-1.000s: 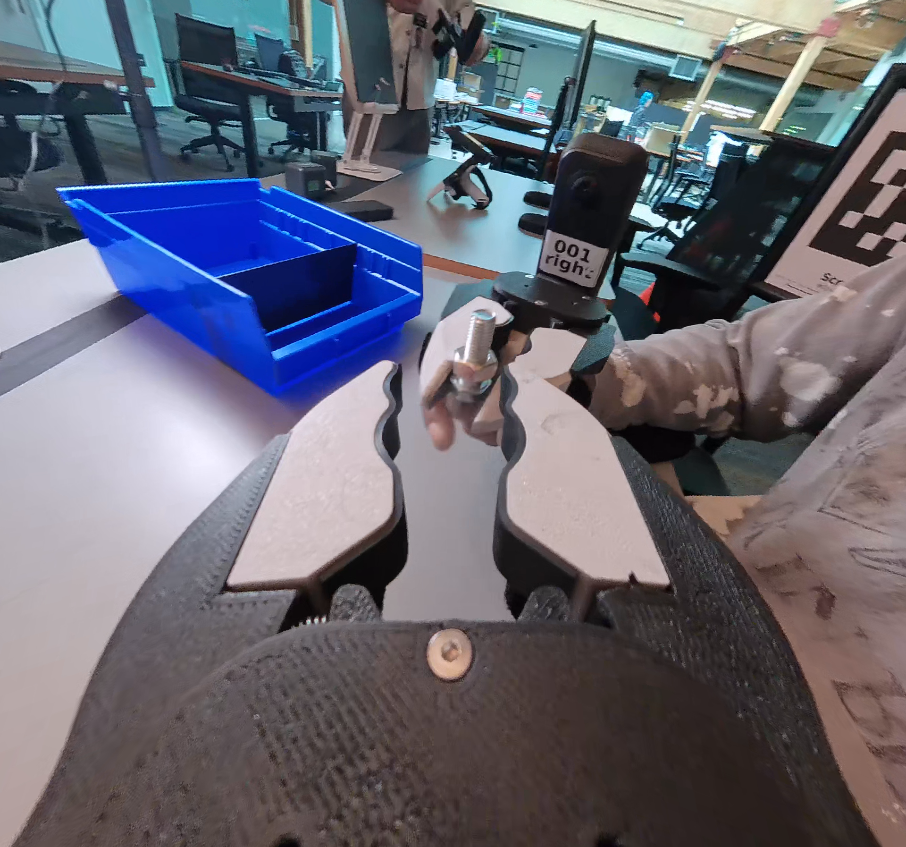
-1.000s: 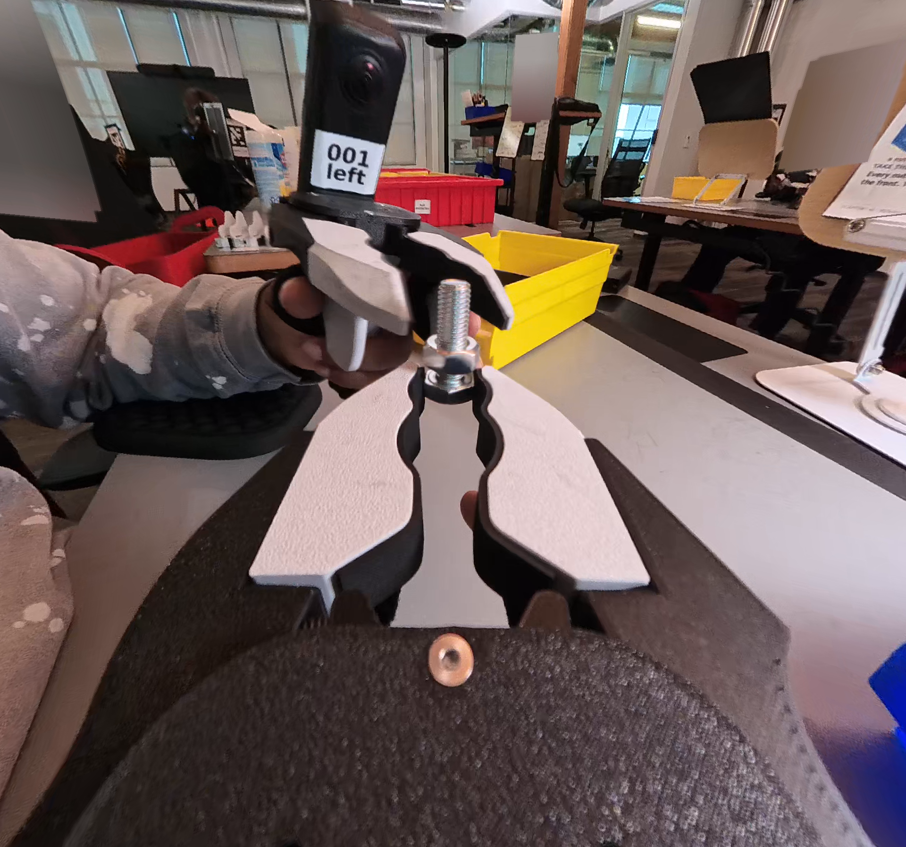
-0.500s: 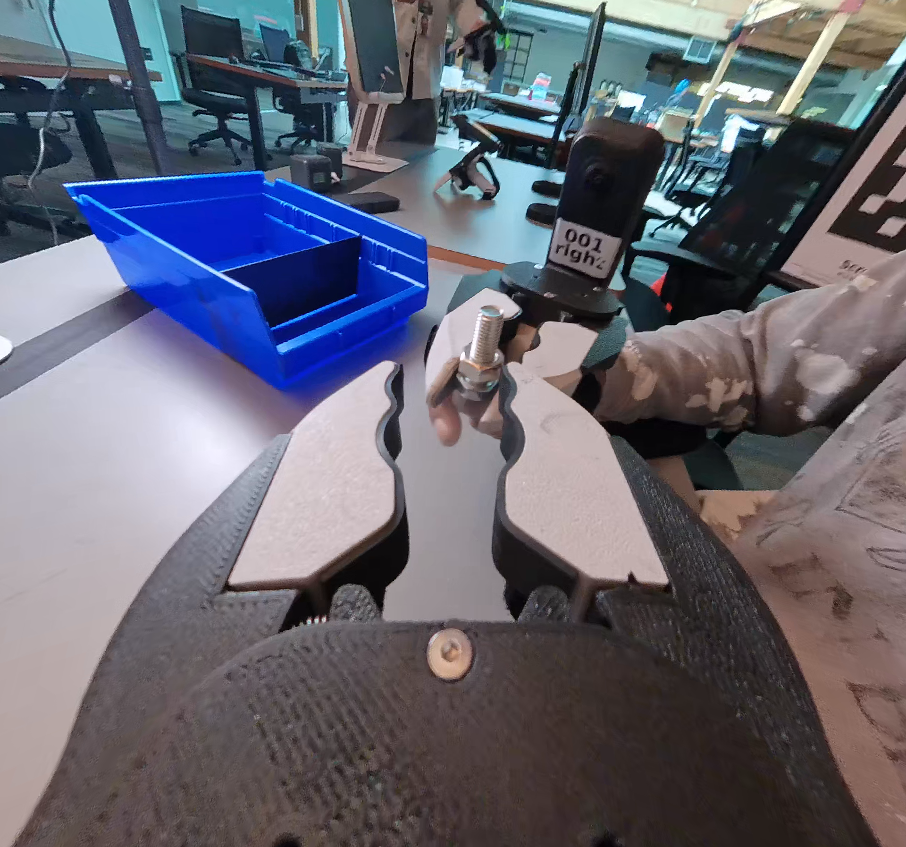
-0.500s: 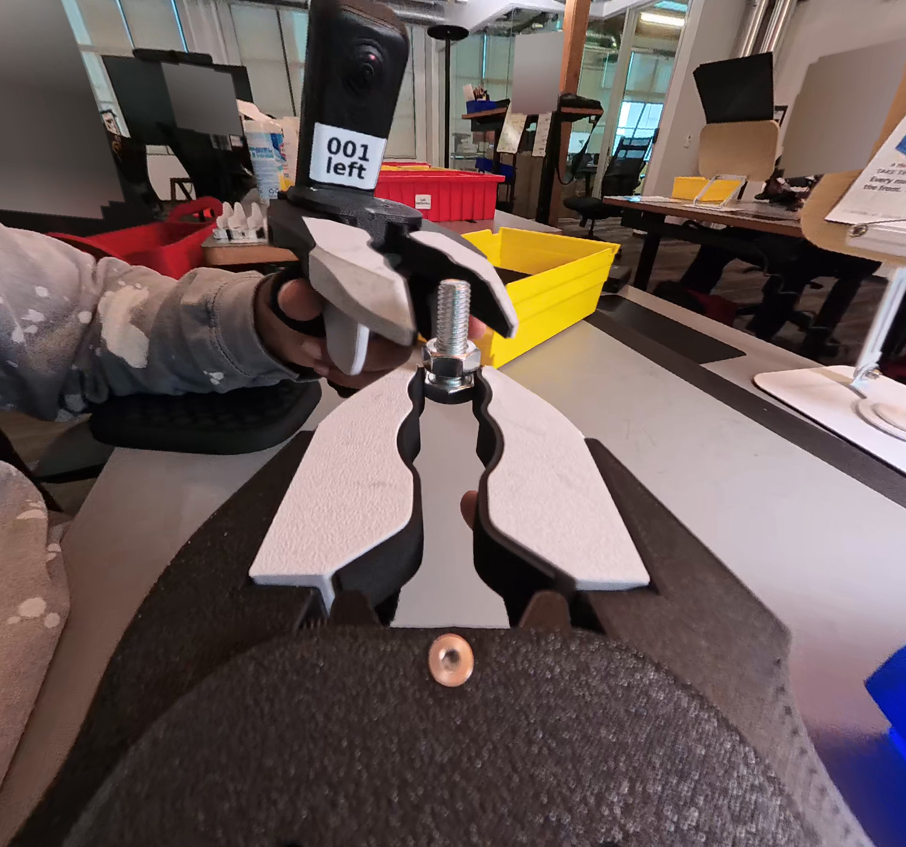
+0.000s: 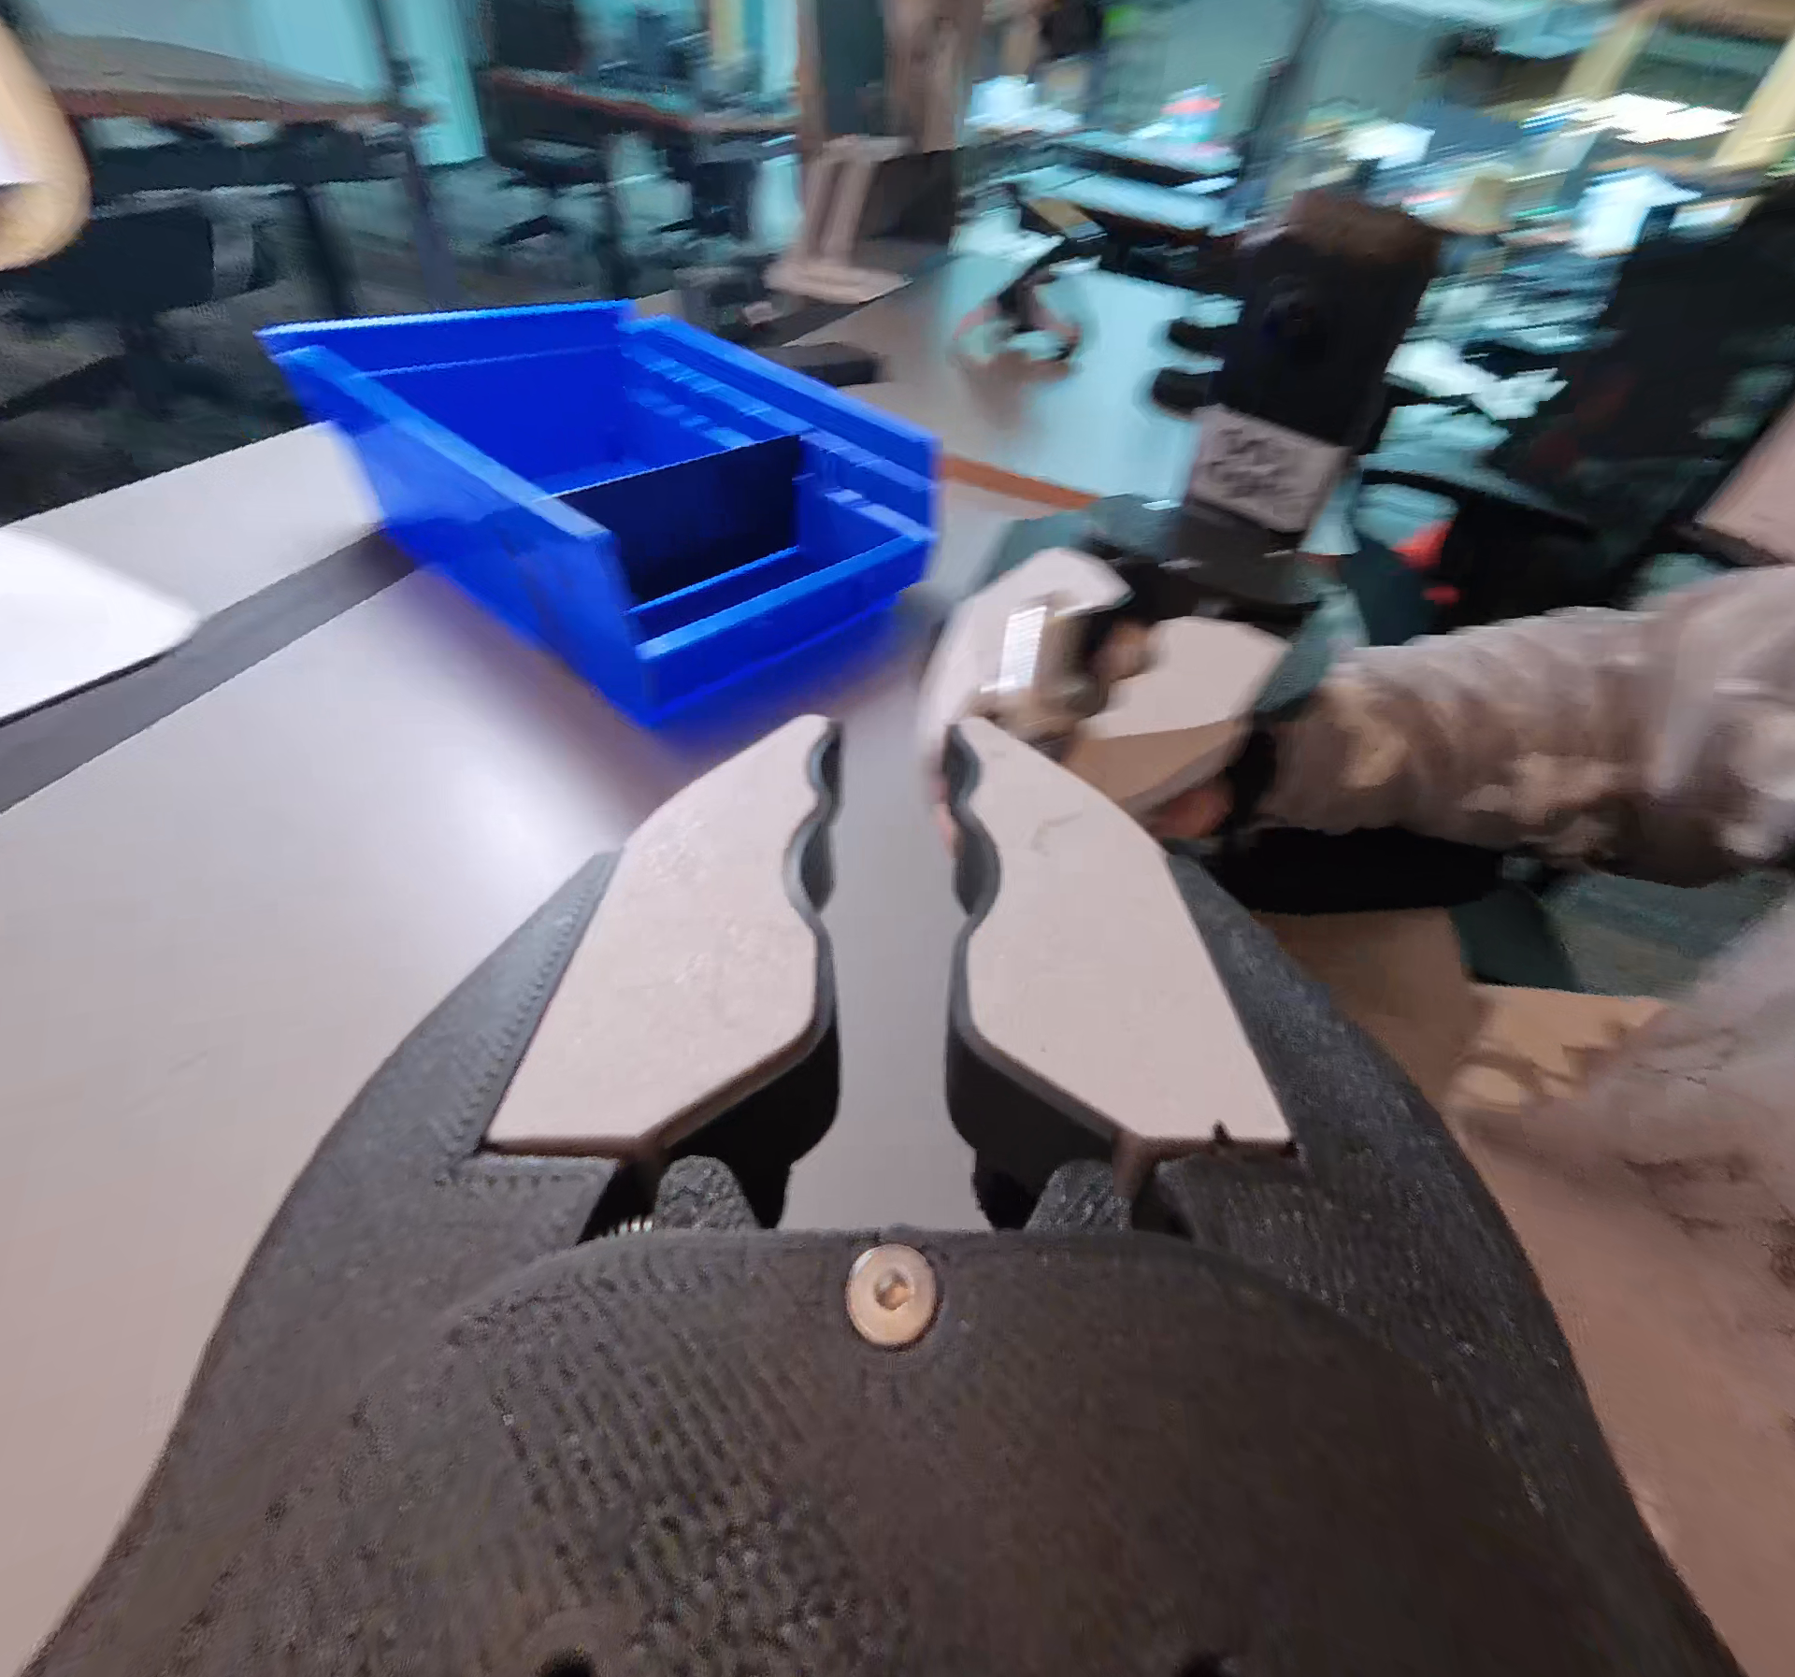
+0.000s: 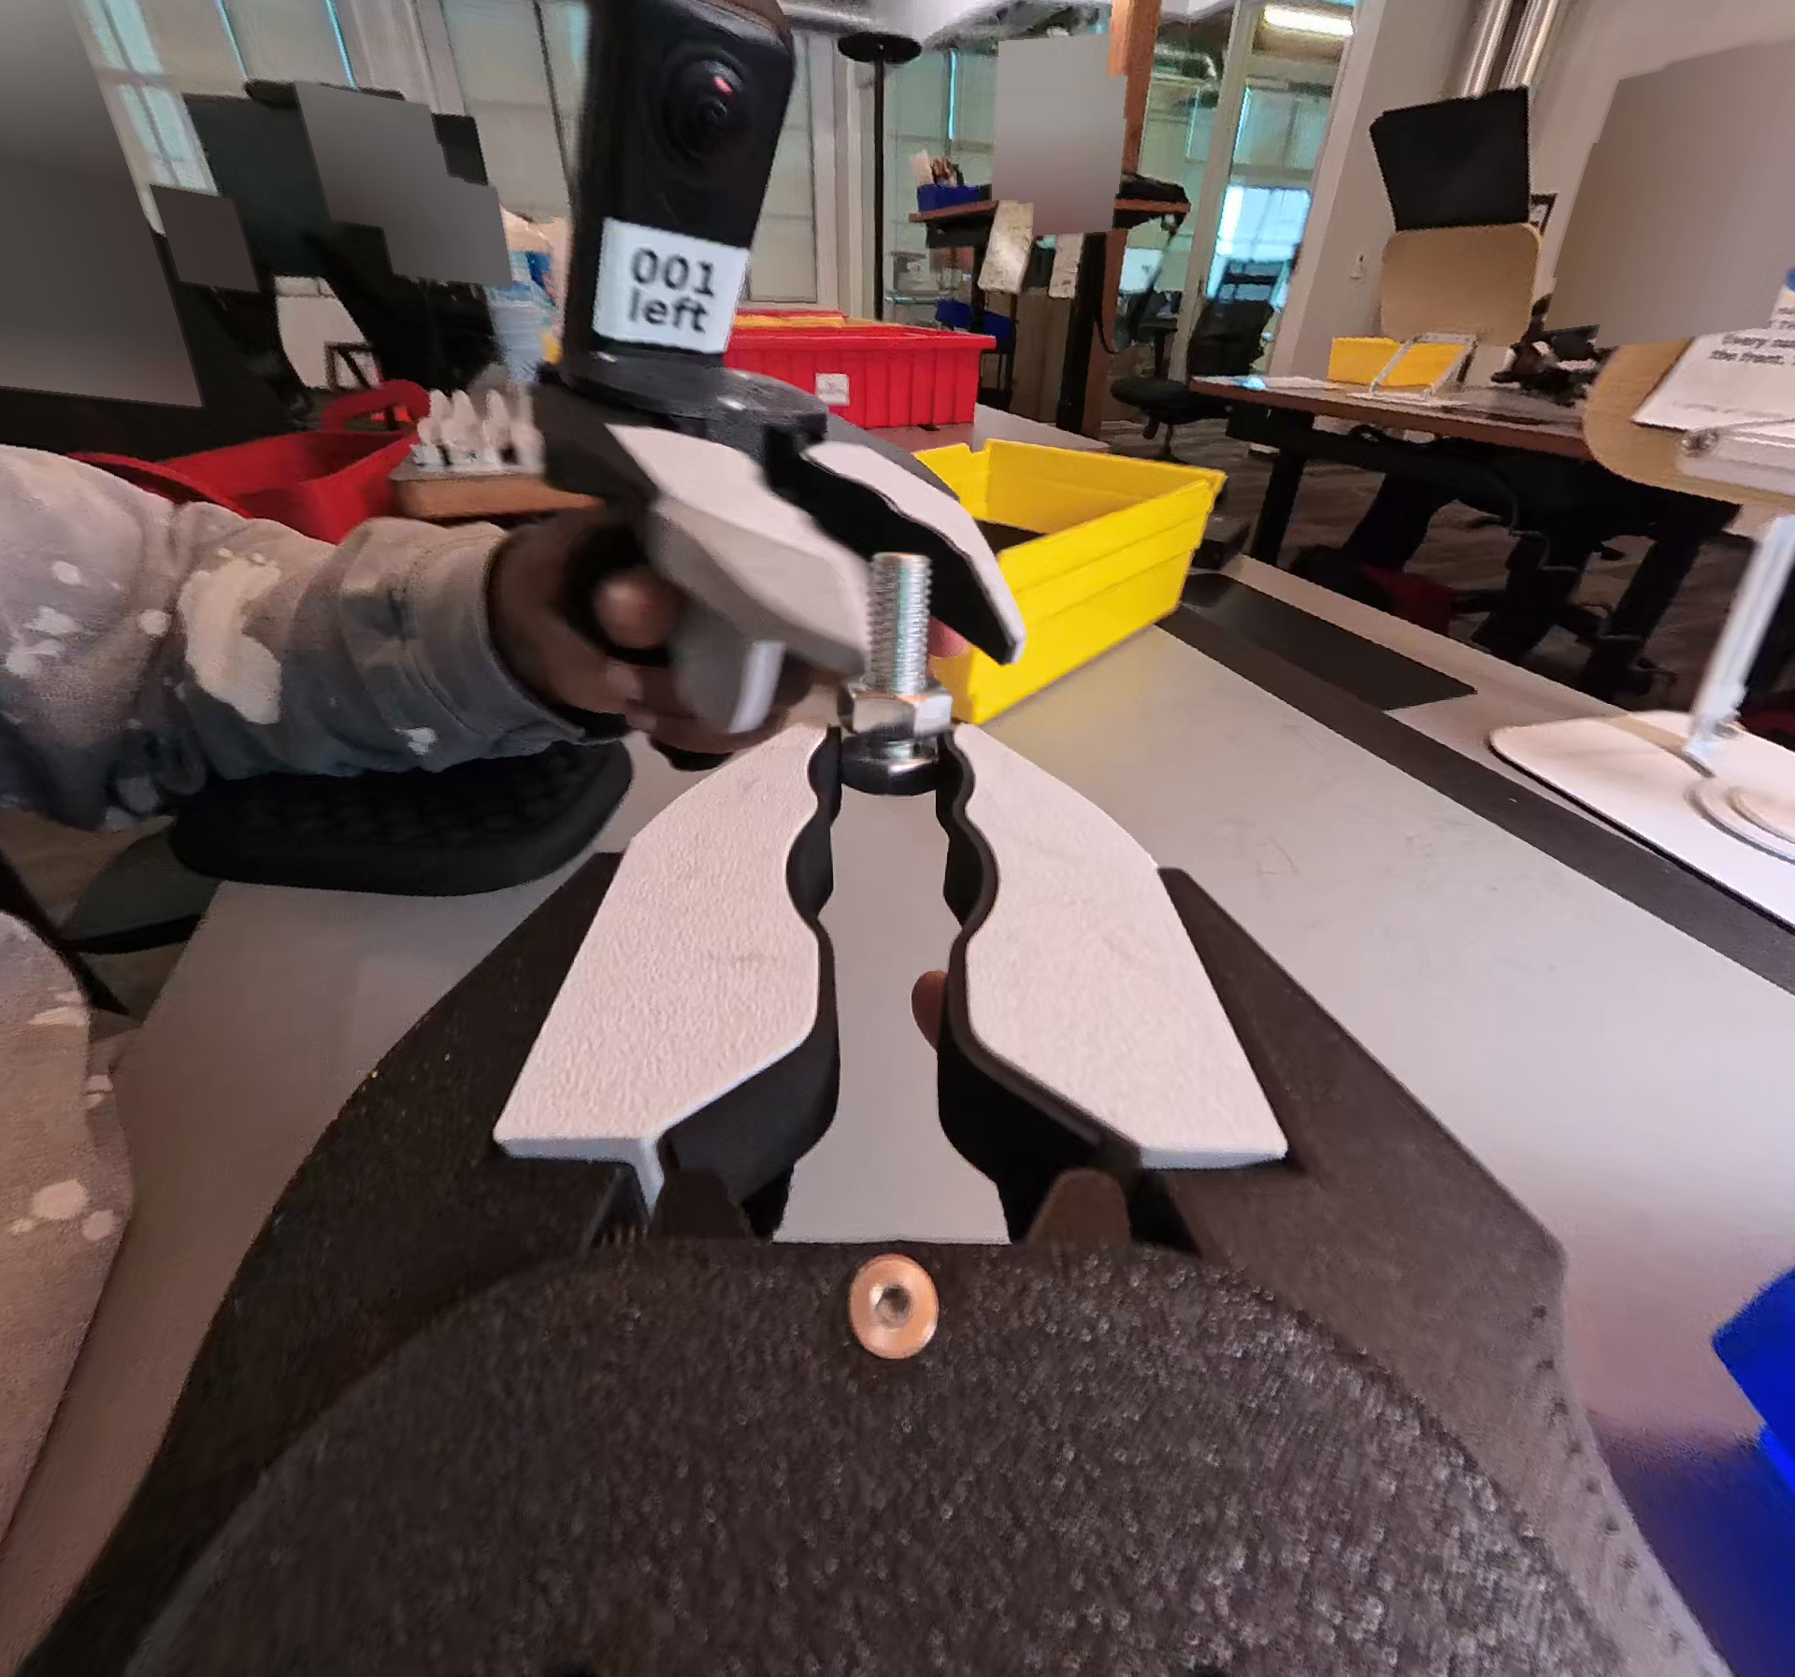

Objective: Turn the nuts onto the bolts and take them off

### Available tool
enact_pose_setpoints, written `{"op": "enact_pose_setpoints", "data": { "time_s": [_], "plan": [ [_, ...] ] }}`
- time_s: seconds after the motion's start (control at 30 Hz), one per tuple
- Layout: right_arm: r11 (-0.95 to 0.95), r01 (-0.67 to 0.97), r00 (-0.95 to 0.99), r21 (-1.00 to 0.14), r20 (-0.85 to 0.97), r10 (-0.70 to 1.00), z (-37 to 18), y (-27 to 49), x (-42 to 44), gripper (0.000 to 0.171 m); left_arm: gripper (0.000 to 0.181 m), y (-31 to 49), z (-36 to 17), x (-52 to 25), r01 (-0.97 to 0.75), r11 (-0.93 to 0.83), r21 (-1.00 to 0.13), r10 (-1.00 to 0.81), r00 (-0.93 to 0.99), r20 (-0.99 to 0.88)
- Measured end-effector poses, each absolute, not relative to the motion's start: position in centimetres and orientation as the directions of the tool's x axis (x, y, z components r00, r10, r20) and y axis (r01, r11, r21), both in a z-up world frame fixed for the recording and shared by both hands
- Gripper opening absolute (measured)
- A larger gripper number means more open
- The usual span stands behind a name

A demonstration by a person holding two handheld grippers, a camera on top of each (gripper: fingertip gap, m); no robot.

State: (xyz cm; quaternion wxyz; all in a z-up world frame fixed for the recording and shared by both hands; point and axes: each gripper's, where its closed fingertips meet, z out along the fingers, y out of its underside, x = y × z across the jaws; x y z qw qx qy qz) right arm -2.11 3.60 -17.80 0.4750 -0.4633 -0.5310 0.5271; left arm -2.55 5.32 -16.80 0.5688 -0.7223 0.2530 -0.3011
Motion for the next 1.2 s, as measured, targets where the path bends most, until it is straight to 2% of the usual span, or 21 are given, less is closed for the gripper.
{"op": "enact_pose_setpoints", "data": {
  "time_s": [0.07,0.17,0.23,0.3,0.43,0.57,0.7,0.83,0.97,1.07,1.2],
  "plan": [
    [-0.005,-0.052,-0.150,-0.999,0.002,0.989,-16.9,3.4,-1.6,0.018,0.020,6.0,-16.8,-4.4,-0.041,-0.192,-0.981,-0.655,0.749,0.097],
    [0.072,-0.011,-0.054,-0.997,0.072,0.996,-16.1,5.7,-0.9,0.018,0.018,5.4,-15.5,-5.6,0.000,-0.155,-0.988,-0.644,0.759,0.101],
    [0.080,0.082,0.049,-0.993,0.084,0.995,-15.6,9.2,0.1,0.018,0.003,5.0,-14.9,-6.9,-0.031,-0.106,-0.994,-0.605,0.796,0.040],
    [0.060,0.206,0.194,-0.977,0.100,0.976,-15.1,14.1,1.6,0.018,0.000,4.4,-14.6,-8.3,-0.038,-0.073,-0.997,-0.560,0.828,0.009],
    [-0.094,0.422,0.423,-0.902,0.104,0.900,-14.8,24.9,4.2,0.018,0.000,3.7,-15.0,-10.3,0.005,-0.064,-0.998,-0.497,0.867,0.036],
    [-0.354,0.588,0.613,-0.727,0.116,0.781,-19.0,36.3,6.4,0.019,0.000,3.7,-16.1,-12.3,-0.052,-0.052,-0.997,-0.410,0.912,-0.026],
    [-0.610,0.569,0.758,-0.551,0.063,0.650,-25.0,43.3,8.2,0.018,0.000,3.7,-18.0,-13.7,-0.076,-0.100,-0.992,-0.362,0.931,-0.035],
    [-0.730,0.508,0.830,-0.457,0.032,0.557,-29.0,46.5,8.9,0.018,0.001,4.1,-19.3,-14.8,-0.095,-0.130,-0.987,-0.339,0.940,-0.046],
    [-0.766,0.478,0.851,-0.429,0.010,0.525,-31.0,47.5,8.5,0.019,0.000,4.5,-20.0,-15.2,-0.128,-0.143,-0.982,-0.357,0.931,-0.069],
    [-0.739,0.534,0.825,-0.412,0.060,0.562,-31.6,47.6,8.3,0.019,0.000,4.8,-20.7,-15.2,-0.139,-0.156,-0.978,-0.368,0.927,-0.073],
    [-0.700,0.546,0.798,-0.461,0.031,0.602,-29.5,47.2,7.5,0.029,0.000,4.8,-21.3,-15.3,-0.149,-0.170,-0.974,-0.360,0.930,-0.080]
  ]
}}
